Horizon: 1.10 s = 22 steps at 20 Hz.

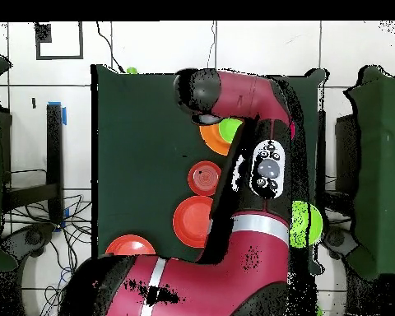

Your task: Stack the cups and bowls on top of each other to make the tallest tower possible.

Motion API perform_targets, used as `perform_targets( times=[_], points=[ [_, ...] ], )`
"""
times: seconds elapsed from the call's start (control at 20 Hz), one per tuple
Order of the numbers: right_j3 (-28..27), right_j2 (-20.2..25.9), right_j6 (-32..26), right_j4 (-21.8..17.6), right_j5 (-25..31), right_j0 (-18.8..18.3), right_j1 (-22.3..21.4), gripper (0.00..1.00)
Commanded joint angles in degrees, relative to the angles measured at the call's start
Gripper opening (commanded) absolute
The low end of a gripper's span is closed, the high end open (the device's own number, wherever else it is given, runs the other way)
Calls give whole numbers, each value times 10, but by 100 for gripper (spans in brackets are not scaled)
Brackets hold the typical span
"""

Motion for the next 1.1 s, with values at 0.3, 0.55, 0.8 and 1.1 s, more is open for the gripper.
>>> perform_targets(
  times=[0.3, 0.55, 0.8, 1.1],
  points=[
    [178, 57, 18, 16, -17, -41, -66, 100],
    [306, 41, 39, 8, -57, -34, -130, 100],
    [438, 62, 41, 1, -162, -60, -158, 100],
    [528, 74, 50, -23, -259, -78, -153, 100]
  ],
)
